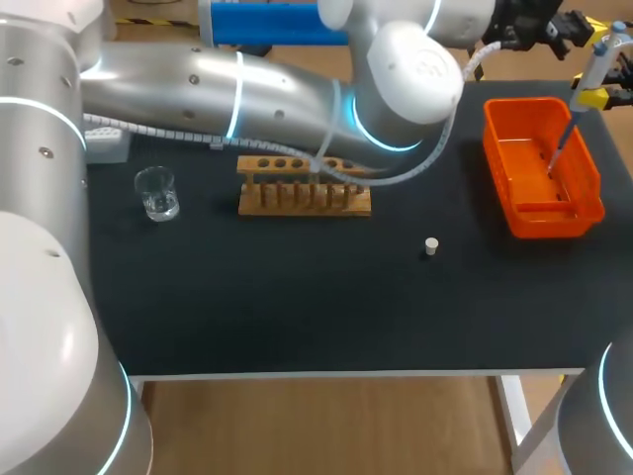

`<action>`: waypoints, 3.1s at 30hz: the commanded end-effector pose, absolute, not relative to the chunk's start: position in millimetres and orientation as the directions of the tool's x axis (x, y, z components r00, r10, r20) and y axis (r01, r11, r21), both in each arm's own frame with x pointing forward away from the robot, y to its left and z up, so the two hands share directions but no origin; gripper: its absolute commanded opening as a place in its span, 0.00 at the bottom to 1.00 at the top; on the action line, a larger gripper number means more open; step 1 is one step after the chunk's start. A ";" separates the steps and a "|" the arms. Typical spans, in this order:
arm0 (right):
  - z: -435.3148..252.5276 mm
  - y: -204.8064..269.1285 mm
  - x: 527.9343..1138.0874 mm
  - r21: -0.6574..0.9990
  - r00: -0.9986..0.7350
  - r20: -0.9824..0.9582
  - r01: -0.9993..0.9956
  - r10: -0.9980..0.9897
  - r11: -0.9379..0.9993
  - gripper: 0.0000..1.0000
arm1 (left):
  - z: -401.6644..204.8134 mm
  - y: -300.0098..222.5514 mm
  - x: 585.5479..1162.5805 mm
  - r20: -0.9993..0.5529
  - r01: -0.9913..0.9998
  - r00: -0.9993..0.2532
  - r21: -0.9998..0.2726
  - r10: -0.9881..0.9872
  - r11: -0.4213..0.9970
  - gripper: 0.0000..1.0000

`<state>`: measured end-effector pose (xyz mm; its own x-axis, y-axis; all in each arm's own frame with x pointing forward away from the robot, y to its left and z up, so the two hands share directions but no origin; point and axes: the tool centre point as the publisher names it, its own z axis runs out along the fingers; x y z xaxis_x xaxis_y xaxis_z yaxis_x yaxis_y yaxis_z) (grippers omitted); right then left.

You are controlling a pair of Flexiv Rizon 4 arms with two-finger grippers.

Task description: Invert the test tube, pick up the pipette, mount the tip to pipette, aspirate from beaker and dispense into the tube, eject the tip, return the pipette, and cap with the stopper.

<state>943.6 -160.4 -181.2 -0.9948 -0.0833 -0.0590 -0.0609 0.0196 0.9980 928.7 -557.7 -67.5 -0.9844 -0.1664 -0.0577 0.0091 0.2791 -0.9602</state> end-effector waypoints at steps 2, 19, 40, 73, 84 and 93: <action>-180.9 -162.5 945.3 0.998 -0.994 -0.059 -0.061 -0.090 0.021 0.00 | -73.6 -562.8 936.1 -0.056 0.051 -0.986 -0.998 -0.157 0.039 0.00; -180.9 -162.5 945.3 0.998 -0.994 -0.059 -0.061 -0.090 0.021 0.00 | -79.5 -567.6 943.7 -0.043 0.039 -0.989 -0.999 -0.144 0.031 0.00; -180.9 -162.5 945.3 0.998 -0.994 -0.059 -0.061 -0.090 0.021 0.00 | -87.7 -569.7 942.6 -0.022 0.016 -0.992 -0.999 -0.124 0.043 0.00; -180.9 -162.5 945.3 0.998 -0.994 -0.059 -0.061 -0.090 0.021 0.00 | -103.0 -570.8 945.5 0.006 -0.013 -0.994 -0.998 -0.110 0.064 0.00; -180.9 -162.5 945.3 0.998 -0.994 -0.059 -0.061 -0.090 0.021 0.00 | -106.7 -571.4 945.3 0.013 -0.021 -0.994 -0.997 -0.111 0.068 0.00; -180.9 -162.5 945.3 0.998 -0.994 -0.059 -0.061 -0.090 0.021 0.00 | -110.0 -572.7 944.6 0.020 -0.029 -0.994 -0.996 -0.107 0.084 0.00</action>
